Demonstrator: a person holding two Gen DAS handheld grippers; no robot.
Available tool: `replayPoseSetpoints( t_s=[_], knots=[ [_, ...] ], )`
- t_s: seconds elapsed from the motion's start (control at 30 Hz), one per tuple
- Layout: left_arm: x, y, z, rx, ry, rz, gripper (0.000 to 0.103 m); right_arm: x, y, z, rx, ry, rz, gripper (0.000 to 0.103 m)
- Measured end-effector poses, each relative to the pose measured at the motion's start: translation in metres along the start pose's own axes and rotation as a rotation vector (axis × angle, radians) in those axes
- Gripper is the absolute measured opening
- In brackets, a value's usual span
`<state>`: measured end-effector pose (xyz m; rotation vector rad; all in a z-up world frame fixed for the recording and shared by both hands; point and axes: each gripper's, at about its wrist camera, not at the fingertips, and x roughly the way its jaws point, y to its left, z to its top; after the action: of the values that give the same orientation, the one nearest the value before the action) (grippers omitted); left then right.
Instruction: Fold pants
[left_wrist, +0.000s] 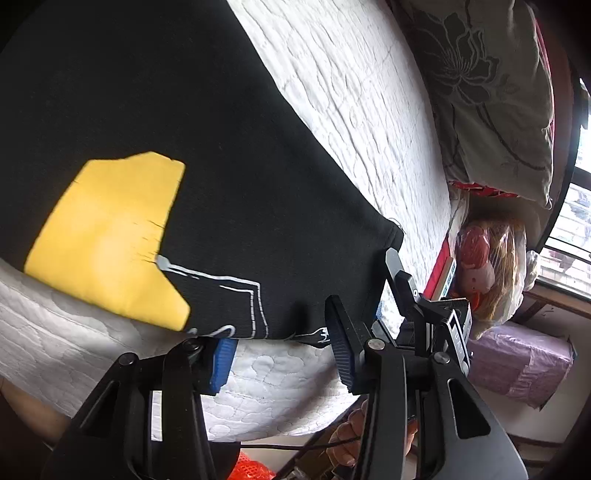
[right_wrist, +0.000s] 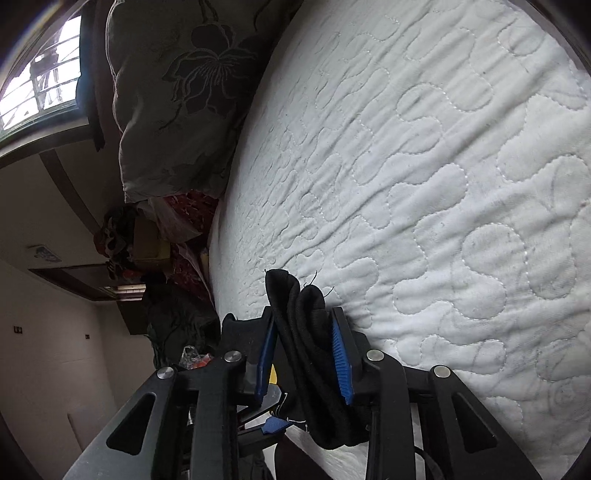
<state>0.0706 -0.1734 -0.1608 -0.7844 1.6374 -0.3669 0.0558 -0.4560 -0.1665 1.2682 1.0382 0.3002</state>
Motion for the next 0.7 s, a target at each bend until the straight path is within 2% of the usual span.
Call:
replayPoseSetpoints(
  t_s=[0.1, 0.2, 0.27, 0.3, 0.33, 0.43, 0.6, 0.7],
  knots=[
    [0.005, -0.005, 0.003, -0.006, 0.001, 0.01, 0.041, -0.002, -0.012, -0.001, 0.032, 0.017, 0.023, 0.026],
    [-0.002, 0.002, 0.004, -0.039, 0.013, -0.023, 0.039, 0.0, -0.011, -0.002, 0.029, 0.019, 0.022, 0.028],
    [-0.004, 0.002, 0.004, -0.043, 0.012, -0.013, 0.025, 0.004, -0.006, -0.001, 0.015, 0.021, 0.018, 0.031],
    [-0.006, 0.002, 0.004, -0.04, 0.01, -0.005, 0.022, 0.007, -0.003, 0.0, 0.006, 0.02, 0.011, 0.032],
    [-0.007, 0.002, 0.005, -0.037, 0.011, 0.007, 0.016, 0.009, 0.0, 0.001, -0.007, 0.014, -0.001, 0.029],
    [-0.009, 0.003, 0.009, -0.051, 0.031, -0.001, 0.01, 0.015, 0.011, 0.001, -0.069, 0.001, -0.068, 0.018],
    [-0.021, -0.008, 0.001, 0.014, 0.018, 0.019, 0.008, 0.007, 0.035, -0.011, -0.183, -0.033, -0.126, 0.017],
    [-0.023, -0.006, -0.002, 0.011, 0.024, 0.006, 0.008, 0.0, 0.047, -0.022, -0.248, -0.05, -0.173, 0.016]
  ],
)
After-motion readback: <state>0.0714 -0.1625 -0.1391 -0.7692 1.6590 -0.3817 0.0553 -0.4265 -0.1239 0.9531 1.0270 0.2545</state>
